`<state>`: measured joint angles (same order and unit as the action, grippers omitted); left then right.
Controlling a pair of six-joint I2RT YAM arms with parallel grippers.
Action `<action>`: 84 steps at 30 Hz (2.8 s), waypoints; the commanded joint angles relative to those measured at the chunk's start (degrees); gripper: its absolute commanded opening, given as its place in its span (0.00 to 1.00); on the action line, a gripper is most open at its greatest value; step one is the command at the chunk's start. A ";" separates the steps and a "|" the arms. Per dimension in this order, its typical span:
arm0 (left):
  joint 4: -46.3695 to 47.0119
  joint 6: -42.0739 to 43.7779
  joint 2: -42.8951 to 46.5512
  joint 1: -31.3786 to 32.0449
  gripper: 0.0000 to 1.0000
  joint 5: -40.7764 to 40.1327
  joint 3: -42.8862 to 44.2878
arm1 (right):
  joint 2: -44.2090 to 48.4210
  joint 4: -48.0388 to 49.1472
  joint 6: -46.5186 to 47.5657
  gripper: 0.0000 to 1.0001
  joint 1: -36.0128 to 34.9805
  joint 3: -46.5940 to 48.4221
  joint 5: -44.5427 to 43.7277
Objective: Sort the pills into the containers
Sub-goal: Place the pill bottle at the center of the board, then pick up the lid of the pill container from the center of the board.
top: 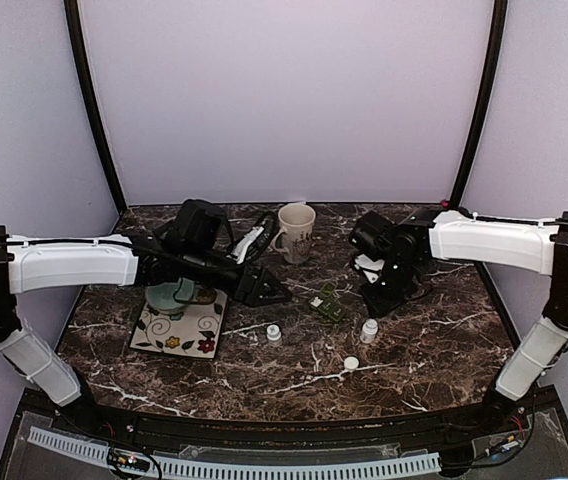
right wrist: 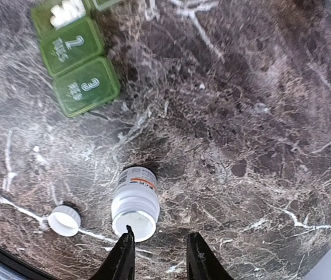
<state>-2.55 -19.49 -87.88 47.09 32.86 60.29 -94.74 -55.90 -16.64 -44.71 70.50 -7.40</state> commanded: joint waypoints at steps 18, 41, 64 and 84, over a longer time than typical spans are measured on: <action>-19.95 11.09 -14.27 12.19 0.61 -14.71 18.40 | 19.21 12.18 -13.06 0.31 0.82 -10.62 -5.08; -26.25 10.94 -31.75 20.54 0.56 -26.32 34.99 | 40.85 33.57 -18.82 0.53 3.43 -29.06 -20.65; -29.71 7.73 -39.51 21.92 0.33 -29.68 41.71 | 46.45 30.87 -22.18 0.29 3.49 -31.64 -20.35; -31.26 6.66 -41.48 22.06 0.29 -28.53 44.63 | 47.96 31.38 -23.15 0.28 3.49 -33.14 -19.01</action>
<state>-31.86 -12.38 -129.32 68.75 3.90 103.20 -47.86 -25.74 -39.09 -41.50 38.00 -26.72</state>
